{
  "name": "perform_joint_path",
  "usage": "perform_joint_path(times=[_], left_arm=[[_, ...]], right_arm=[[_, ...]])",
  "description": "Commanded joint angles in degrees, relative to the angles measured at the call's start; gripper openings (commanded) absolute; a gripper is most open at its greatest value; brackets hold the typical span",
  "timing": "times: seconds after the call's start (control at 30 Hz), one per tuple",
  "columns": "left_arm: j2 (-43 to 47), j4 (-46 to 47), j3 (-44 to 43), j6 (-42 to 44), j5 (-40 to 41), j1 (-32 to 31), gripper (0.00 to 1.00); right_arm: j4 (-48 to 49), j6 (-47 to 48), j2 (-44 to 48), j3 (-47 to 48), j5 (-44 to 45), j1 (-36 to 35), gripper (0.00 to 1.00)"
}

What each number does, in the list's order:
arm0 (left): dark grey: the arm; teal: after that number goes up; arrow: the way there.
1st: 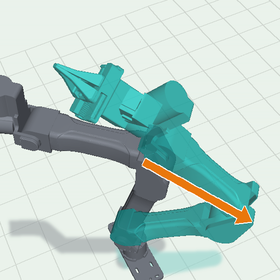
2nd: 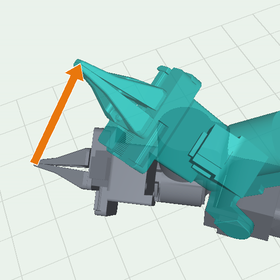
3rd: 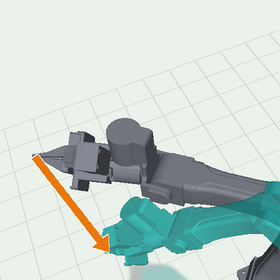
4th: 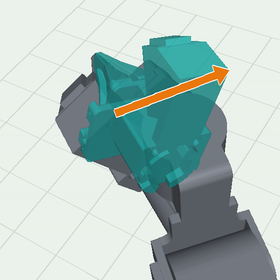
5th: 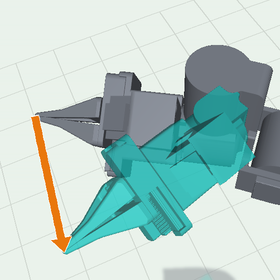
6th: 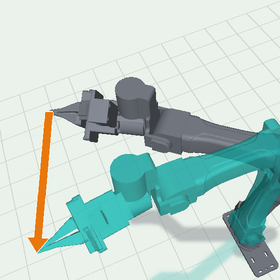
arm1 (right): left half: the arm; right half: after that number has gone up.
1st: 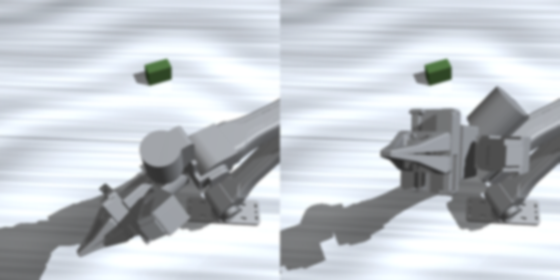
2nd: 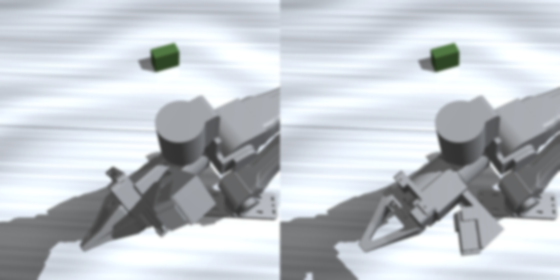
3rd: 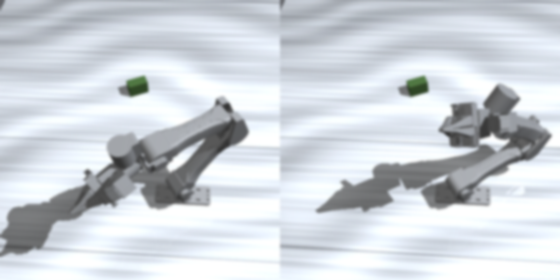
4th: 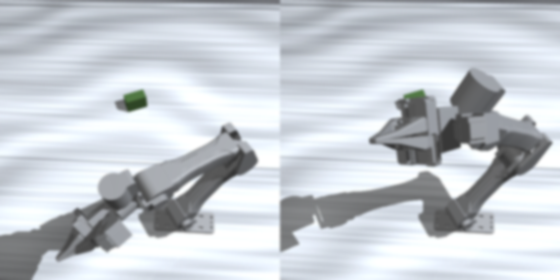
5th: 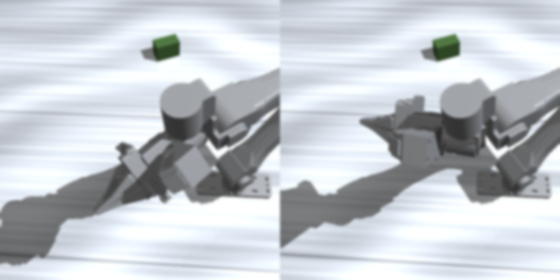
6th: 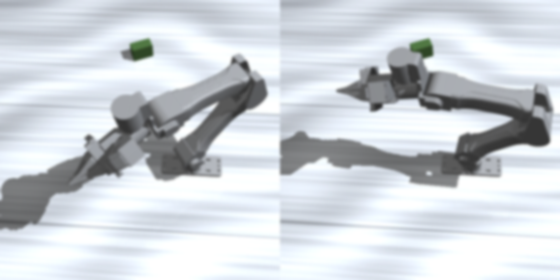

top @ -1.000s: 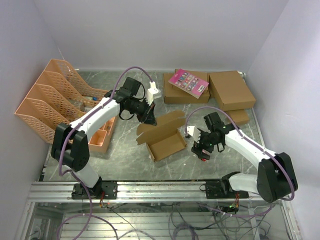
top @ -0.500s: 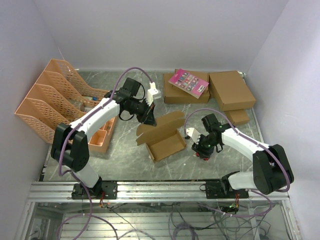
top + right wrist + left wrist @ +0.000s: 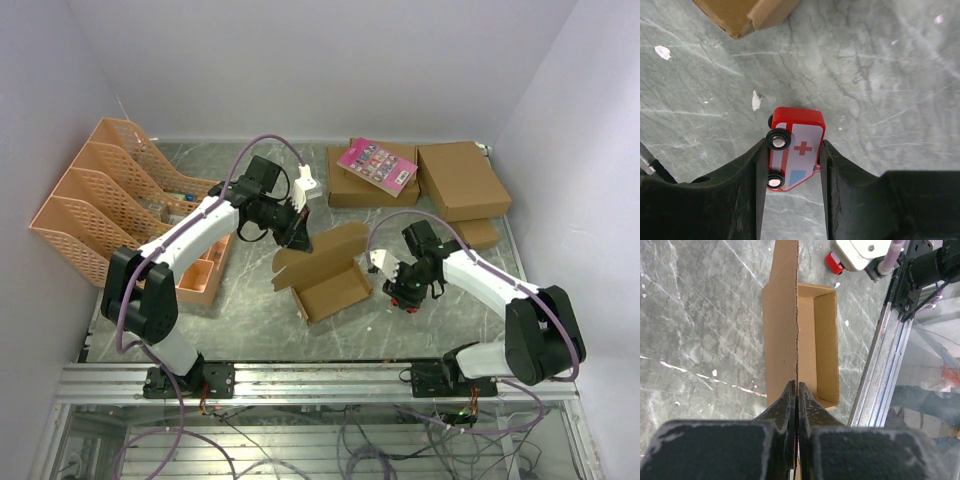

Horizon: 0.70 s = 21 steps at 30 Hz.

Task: Fold the paper box

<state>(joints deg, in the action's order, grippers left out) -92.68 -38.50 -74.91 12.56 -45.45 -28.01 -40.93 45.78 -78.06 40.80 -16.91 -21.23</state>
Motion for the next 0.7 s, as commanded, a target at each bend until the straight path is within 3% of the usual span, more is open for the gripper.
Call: perform_joint_path(times=[0.0,0.13,0.33,0.67], left_arm=[[1.98,0.74,0.38,0.01,-1.48,0.15,0.07],[1.51,0.53,0.36,0.09,-1.44,0.15,0.07],[1.60,0.88,0.79,0.01,-1.21,0.19,0.07],[1.12,0.80,1.30,0.19,-0.48,0.17,0.07]], right_arm=[[-2.39,4.78,2.61,4.91,-2.48,-0.30,0.06],[-4.65,9.00,4.82,9.36,-7.53,-0.30,0.00],[-4.86,16.42,6.73,13.25,-14.51,-0.39,0.00],[-5.23,29.68,1.61,19.39,-20.69,-3.00,0.00]])
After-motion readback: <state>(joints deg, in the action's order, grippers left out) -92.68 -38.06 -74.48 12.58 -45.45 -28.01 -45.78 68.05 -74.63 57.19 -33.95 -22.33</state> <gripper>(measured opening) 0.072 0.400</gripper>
